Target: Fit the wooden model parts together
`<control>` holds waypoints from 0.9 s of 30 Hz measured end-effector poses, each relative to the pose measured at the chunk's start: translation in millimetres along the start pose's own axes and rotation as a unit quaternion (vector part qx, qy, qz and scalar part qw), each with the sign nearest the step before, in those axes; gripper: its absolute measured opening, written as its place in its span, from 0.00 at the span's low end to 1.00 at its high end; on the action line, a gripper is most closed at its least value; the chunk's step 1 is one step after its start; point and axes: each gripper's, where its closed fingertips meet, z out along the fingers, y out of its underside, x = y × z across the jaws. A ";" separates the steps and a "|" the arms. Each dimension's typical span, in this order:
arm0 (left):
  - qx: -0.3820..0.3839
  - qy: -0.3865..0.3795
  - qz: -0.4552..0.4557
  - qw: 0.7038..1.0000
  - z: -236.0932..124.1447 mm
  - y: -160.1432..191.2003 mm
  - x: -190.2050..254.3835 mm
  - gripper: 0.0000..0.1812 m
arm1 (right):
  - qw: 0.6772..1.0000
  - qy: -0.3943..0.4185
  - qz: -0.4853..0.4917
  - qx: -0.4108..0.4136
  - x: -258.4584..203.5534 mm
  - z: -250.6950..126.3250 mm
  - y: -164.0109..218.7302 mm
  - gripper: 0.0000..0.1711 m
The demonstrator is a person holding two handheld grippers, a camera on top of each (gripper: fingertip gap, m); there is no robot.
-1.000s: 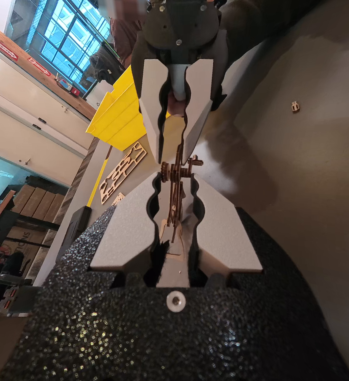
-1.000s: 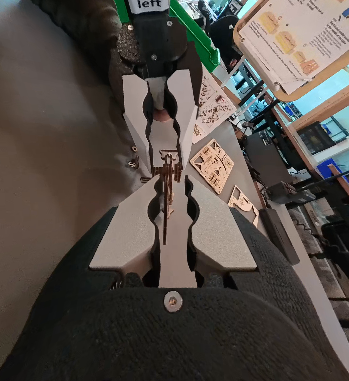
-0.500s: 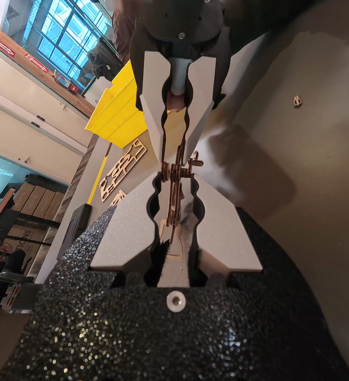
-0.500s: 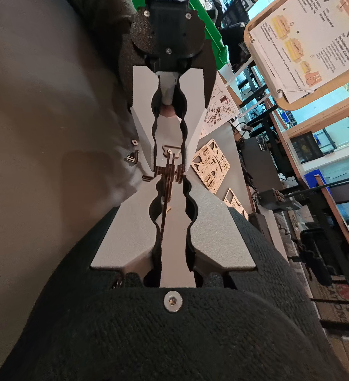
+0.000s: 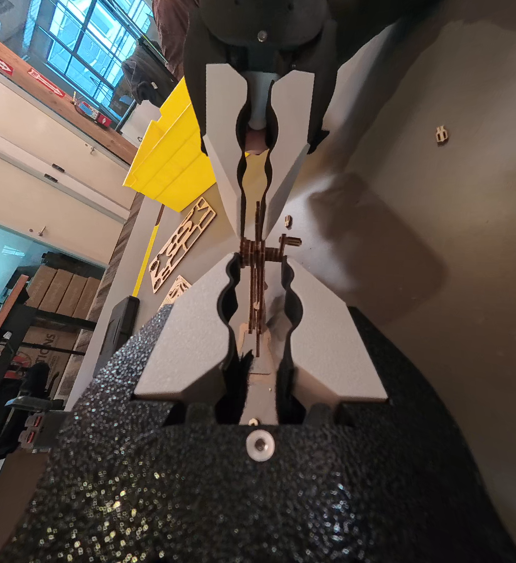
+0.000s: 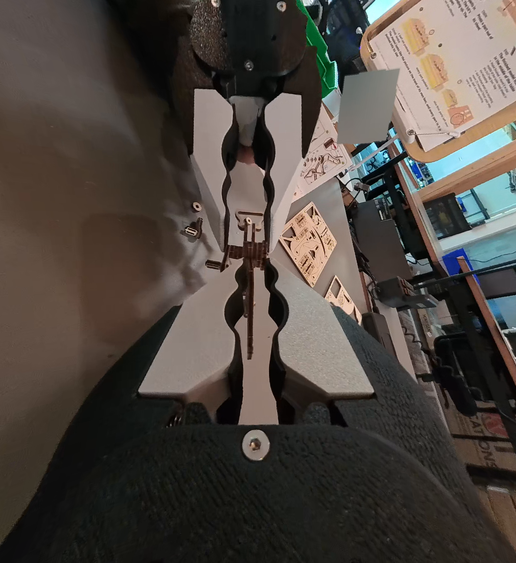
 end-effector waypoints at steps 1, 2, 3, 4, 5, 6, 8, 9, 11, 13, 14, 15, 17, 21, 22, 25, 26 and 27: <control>0.003 -0.002 -0.001 1.000 0.2 -0.1 -0.2 0.14 | 1.000 0.000 0.004 0.001 0.3 0.0 0.1 0.05; 0.007 -0.003 -0.003 1.000 0.4 -0.3 -0.1 0.14 | 1.000 -0.001 0.007 0.001 0.4 0.1 0.1 0.05; 0.010 -0.003 -0.004 1.000 0.3 -0.2 -0.4 0.14 | 1.000 -0.001 0.010 0.003 0.4 0.1 0.1 0.05; 0.010 -0.002 -0.005 1.000 0.2 -0.3 -0.6 0.14 | 1.000 0.001 0.011 0.005 0.7 0.2 0.0 0.05; 0.012 -0.003 -0.006 1.000 0.1 -0.7 -0.6 0.14 | 1.000 0.003 0.009 0.008 0.8 -0.2 0.0 0.05; 0.015 -0.006 -0.007 1.000 -0.4 -1.5 -1.3 0.14 | 1.000 0.002 0.004 0.008 0.5 -1.2 0.4 0.06; 0.019 -0.014 -0.005 1.000 -2.1 -2.2 -3.9 0.14 | 1.000 -0.001 -0.001 0.004 0.3 -3.6 2.6 0.11; 0.020 -0.014 -0.009 1.000 -2.5 -2.5 -5.0 0.14 | 1.000 -0.004 0.003 0.004 0.6 -4.9 3.4 0.11; 0.025 -0.012 -0.019 0.999 -2.7 -3.6 -5.6 0.14 | 1.000 -0.013 0.008 -0.002 -0.2 -6.1 6.5 0.12; 0.027 -0.009 -0.022 0.999 -2.7 -4.0 -5.0 0.14 | 1.000 -0.015 0.006 -0.008 -1.2 -5.2 9.2 0.11; 0.027 -0.007 -0.021 0.999 -2.7 -4.2 -4.1 0.14 | 1.000 -0.011 0.004 -0.006 -0.9 -4.7 8.6 0.08; 0.027 -0.009 -0.019 0.999 -2.7 -4.1 -4.1 0.14 | 1.000 -0.007 0.003 -0.003 -0.6 -4.4 7.8 0.03; 0.026 -0.011 -0.013 1.000 -3.6 -4.1 -5.4 0.14 | 1.000 -0.004 0.008 -0.001 -0.5 -3.4 7.4 0.00; 0.030 -0.009 -0.017 0.999 -5.3 -4.0 -6.5 0.14 | 1.000 0.001 0.029 0.004 1.1 -2.4 6.2 0.00; 0.030 -0.010 -0.015 0.999 -5.4 -3.7 -6.6 0.14 | 1.000 0.003 0.029 0.003 1.3 -2.0 6.3 0.00; 0.035 -0.009 -0.012 0.999 -5.6 -3.8 -5.0 0.15 | 1.000 0.002 0.028 0.003 -0.3 -1.5 6.5 0.00; 0.040 -0.010 -0.013 0.999 -6.1 -4.7 -5.2 0.16 | 1.000 0.001 0.029 0.005 -0.5 -1.7 5.8 0.00; 0.046 -0.011 -0.014 0.999 -6.8 -5.7 -5.7 0.17 | 1.000 0.001 0.030 0.008 -0.3 -2.0 4.9 0.00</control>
